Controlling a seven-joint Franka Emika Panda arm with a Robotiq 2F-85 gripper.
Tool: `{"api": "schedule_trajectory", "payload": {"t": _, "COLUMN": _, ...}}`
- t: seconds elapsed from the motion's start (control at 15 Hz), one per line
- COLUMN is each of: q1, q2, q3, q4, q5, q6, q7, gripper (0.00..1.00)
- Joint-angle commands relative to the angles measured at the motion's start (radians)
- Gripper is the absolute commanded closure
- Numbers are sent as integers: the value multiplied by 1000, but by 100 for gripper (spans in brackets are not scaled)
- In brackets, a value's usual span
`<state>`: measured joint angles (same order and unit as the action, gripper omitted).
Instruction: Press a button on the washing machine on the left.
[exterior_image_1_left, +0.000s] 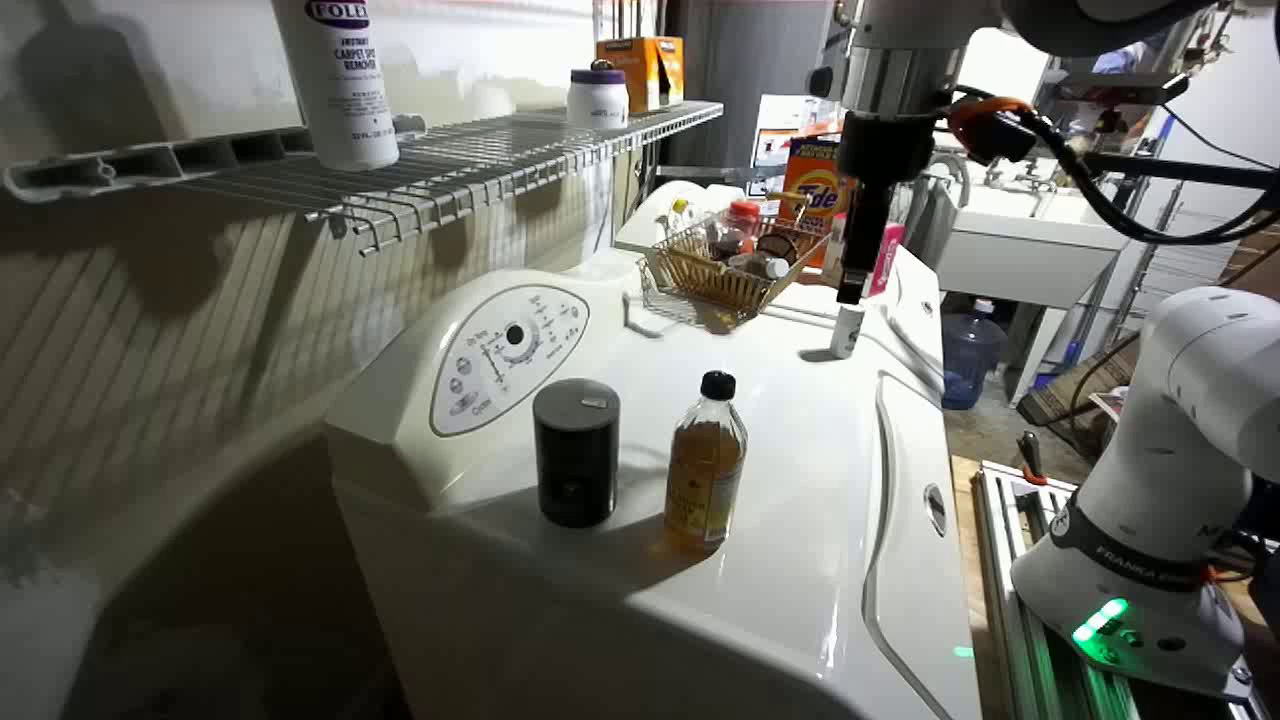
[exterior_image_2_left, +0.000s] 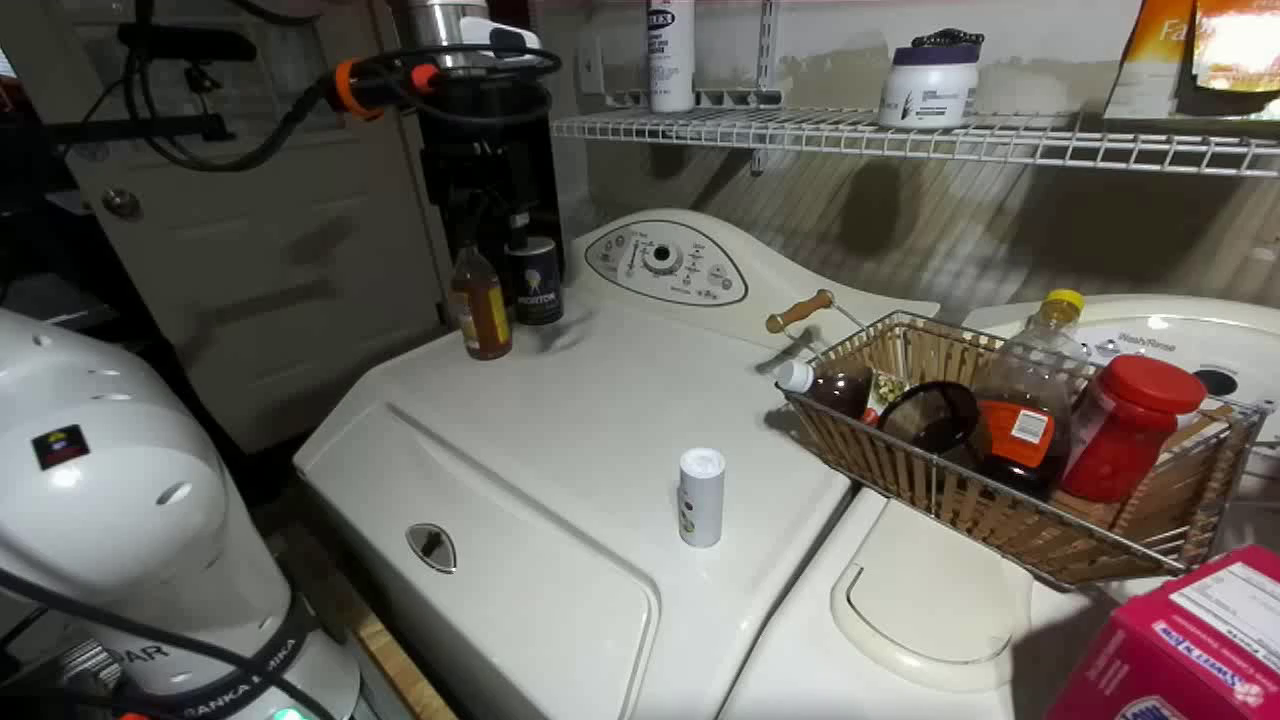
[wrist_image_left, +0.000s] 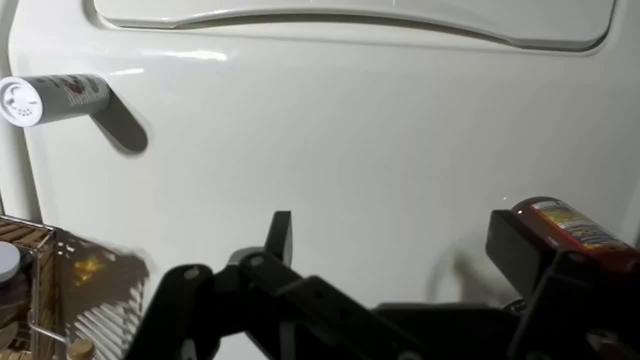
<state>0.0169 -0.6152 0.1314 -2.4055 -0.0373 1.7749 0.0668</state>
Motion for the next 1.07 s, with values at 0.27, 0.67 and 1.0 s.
{"api": "schedule_trajectory", "payload": {"t": 0.27, "q1": 17, "q2": 2, "q3": -13, "q4": 3, "q5": -8, "q6": -3, "q7": 8, "gripper": 0}}
{"api": "schedule_trajectory", "payload": {"t": 0.67, "q1": 34, "q2": 112, "q3": -6, "q4": -46, "q5": -5, "q6": 383, "q7": -14, "gripper": 0}}
{"api": "schedule_trajectory", "payload": {"t": 1.0, "q1": 51, "q2": 304, "q3": -7, "q4": -54, "q5": 4, "q6": 729, "q7": -13, "gripper": 3}}
